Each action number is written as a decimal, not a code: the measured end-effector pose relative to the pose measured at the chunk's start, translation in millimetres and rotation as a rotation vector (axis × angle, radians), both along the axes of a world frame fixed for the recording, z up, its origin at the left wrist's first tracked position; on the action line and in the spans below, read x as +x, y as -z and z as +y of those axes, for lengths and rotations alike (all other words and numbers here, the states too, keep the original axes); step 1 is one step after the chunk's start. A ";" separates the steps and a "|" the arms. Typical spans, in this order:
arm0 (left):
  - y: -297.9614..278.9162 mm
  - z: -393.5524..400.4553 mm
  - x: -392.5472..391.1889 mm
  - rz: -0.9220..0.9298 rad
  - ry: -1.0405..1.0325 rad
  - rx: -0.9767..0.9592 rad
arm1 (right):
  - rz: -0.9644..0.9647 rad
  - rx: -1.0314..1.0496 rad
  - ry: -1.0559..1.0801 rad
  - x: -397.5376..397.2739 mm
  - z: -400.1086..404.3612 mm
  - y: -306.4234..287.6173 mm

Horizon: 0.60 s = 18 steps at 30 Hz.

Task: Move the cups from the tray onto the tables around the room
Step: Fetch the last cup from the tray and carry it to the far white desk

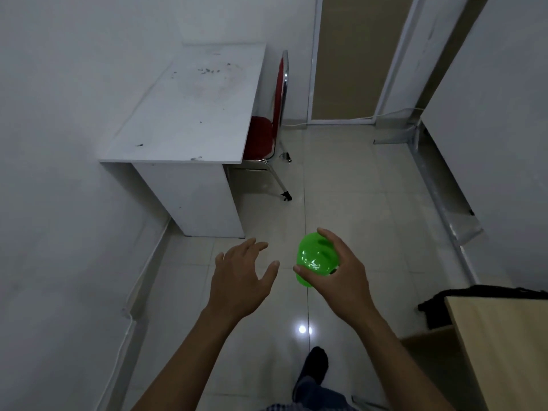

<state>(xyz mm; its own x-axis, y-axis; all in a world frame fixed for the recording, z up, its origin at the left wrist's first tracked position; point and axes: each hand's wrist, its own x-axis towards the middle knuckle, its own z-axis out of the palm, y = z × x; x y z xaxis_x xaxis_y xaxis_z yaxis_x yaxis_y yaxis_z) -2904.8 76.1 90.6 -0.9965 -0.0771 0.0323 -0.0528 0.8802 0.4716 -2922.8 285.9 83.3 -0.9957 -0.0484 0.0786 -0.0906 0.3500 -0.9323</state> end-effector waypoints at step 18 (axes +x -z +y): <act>-4.6 48.2 -204.8 0.074 -0.094 0.063 | 0.003 0.022 -0.073 -225.1 46.5 -8.4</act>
